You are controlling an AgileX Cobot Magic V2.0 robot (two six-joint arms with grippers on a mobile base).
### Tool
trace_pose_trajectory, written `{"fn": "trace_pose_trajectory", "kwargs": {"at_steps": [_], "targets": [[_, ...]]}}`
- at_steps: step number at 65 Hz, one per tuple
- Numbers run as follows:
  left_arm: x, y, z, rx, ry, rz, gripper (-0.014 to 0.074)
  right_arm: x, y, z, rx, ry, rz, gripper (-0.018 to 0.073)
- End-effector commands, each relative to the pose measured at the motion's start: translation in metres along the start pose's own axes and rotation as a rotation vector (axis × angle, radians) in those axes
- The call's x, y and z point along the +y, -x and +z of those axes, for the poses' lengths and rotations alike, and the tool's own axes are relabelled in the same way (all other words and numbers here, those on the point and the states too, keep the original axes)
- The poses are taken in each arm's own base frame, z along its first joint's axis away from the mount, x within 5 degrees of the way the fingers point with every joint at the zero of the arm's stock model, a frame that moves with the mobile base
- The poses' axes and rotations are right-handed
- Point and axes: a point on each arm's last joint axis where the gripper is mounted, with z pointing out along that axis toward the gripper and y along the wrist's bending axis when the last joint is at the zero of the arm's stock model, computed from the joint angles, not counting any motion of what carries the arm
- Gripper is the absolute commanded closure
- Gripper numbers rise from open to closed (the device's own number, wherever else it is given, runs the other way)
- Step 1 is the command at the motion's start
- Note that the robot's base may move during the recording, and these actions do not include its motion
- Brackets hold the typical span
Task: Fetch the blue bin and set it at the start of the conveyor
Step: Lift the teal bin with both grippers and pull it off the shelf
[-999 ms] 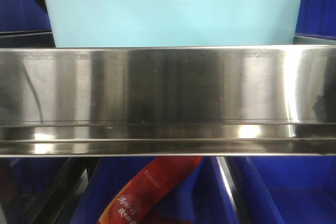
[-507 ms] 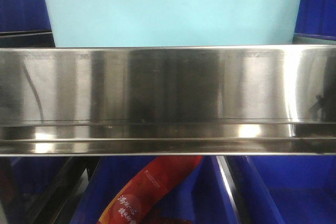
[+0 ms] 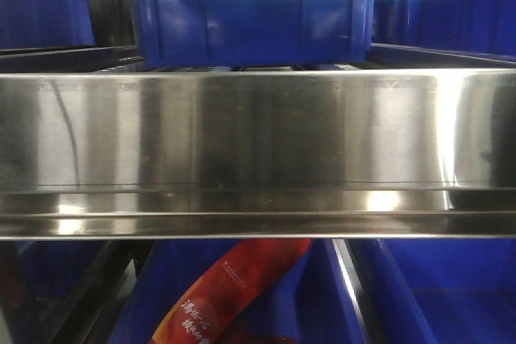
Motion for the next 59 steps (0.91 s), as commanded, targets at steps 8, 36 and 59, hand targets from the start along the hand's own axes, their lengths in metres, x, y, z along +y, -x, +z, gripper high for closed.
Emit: {"fn": "trace_pose_trajectory", "kwargs": {"at_steps": [8, 36, 59], "targets": [[-0.016, -0.003, -0.062, -0.147, -0.075, 0.036, 0.0708, 0.009, 0.0, -0.058, -0.149, 0.012, -0.046, 0.0711], [-0.017, -0.005, -0.079, -0.185, -0.082, 0.04, 0.0708, 0.011, -0.004, -0.083, -0.208, 0.02, -0.05, 0.0711], [-0.017, -0.005, -0.079, -0.185, -0.082, 0.04, 0.0708, 0.011, -0.004, -0.083, -0.21, 0.02, -0.05, 0.0711]]}}
